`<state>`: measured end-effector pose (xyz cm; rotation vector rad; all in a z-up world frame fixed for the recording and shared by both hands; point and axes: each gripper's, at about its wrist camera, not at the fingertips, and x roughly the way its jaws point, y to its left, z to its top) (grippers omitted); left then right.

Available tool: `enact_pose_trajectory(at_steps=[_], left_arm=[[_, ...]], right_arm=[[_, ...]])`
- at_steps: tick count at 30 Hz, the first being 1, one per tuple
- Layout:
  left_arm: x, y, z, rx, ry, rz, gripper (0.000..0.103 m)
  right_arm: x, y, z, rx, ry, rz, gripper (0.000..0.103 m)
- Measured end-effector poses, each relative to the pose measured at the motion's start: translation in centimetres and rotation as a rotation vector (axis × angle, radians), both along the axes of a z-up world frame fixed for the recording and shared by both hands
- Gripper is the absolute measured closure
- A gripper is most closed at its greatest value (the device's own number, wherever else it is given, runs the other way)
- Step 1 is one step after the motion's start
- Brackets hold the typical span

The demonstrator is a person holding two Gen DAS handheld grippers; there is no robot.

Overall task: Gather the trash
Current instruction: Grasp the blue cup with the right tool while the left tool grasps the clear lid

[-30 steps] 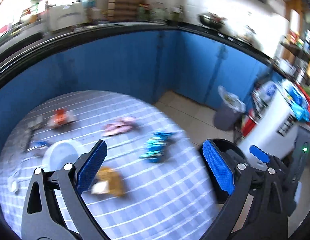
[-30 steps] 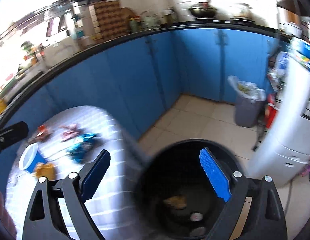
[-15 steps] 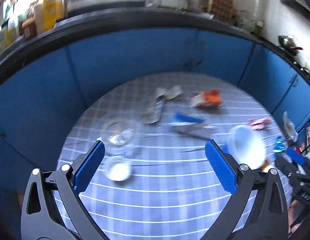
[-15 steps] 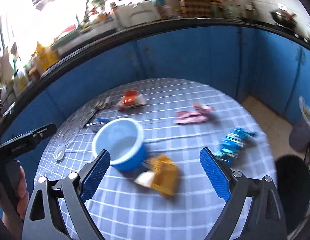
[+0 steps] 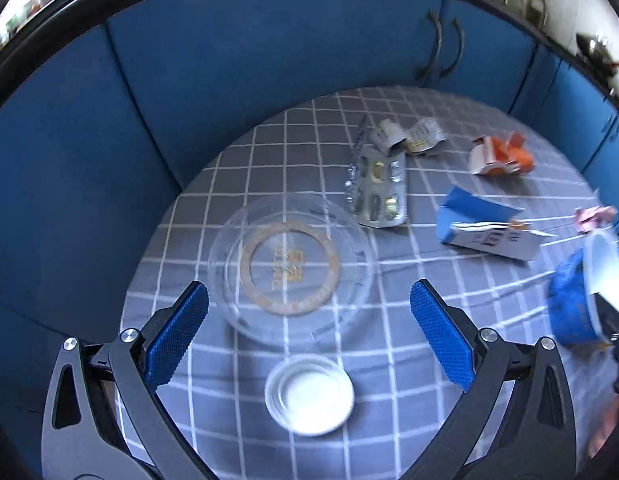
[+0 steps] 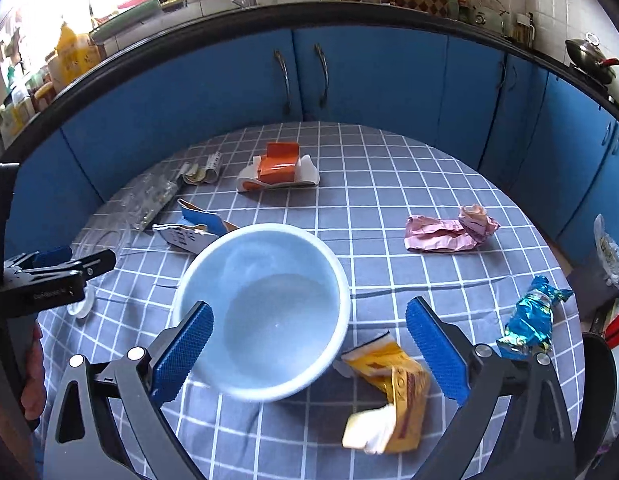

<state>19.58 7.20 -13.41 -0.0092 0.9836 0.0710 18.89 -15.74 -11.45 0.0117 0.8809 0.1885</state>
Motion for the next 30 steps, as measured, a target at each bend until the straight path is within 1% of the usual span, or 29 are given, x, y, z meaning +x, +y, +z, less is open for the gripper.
enact_pose_trajectory(at_steps=[3, 7, 12, 13, 14, 16, 17, 18, 19, 22, 24, 27, 30], left_arm=[[1.0, 0.1, -0.9, 0.014, 0.018, -0.003, 0.003], [1.7, 0.9, -1.4, -0.031, 0.026, 0.005, 0.003], [2.1, 1.0, -1.6, -0.032, 0.014, 0.004, 0.004], [2.1, 0.9, -1.7, -0.03, 0.013, 0.006, 0.004], [2.1, 0.9, -1.7, -0.021, 0.008, 0.014, 0.008], [2.0, 0.9, -1.6, -0.021, -0.004, 0.015, 0.014], [2.0, 0.9, -1.6, -0.021, -0.006, 0.014, 0.014], [1.8, 0.8, -1.6, -0.019, -0.007, 0.014, 0.014], [1.7, 0.9, -1.5, -0.017, -0.013, 0.019, 0.014], [1.2, 1.0, -1.1, -0.019, -0.038, 0.03, 0.015], [0.7, 1.0, -0.9, -0.012, -0.044, 0.028, 0.015], [-0.1, 0.8, -0.7, 0.002, -0.048, 0.026, 0.015], [-1.0, 0.8, -0.3, -0.009, -0.059, 0.03, 0.015]], right_arm=[[0.8, 0.2, -0.7, -0.014, 0.02, -0.009, 0.008], [1.4, 0.5, -1.1, 0.019, 0.04, 0.011, 0.008], [1.0, 1.7, -1.2, -0.056, 0.01, 0.024, 0.009], [0.8, 1.9, -1.3, -0.062, 0.007, 0.028, 0.01], [0.7, 2.1, -1.4, -0.07, 0.005, 0.032, 0.013], [0.5, 2.2, -1.3, -0.056, 0.011, 0.042, 0.032], [0.4, 2.1, -1.2, -0.049, 0.01, 0.043, 0.038], [0.3, 2.2, -1.0, -0.045, 0.008, 0.049, 0.048], [0.1, 2.2, -0.7, -0.053, -0.003, 0.049, 0.053], [-0.2, 2.2, 0.0, -0.056, -0.03, 0.052, 0.064], [-0.4, 1.9, 0.4, -0.032, -0.037, 0.056, 0.068], [-0.4, 1.7, 0.6, -0.019, -0.034, 0.069, 0.07], [-0.8, 1.5, 0.9, 0.007, -0.042, 0.076, 0.073]])
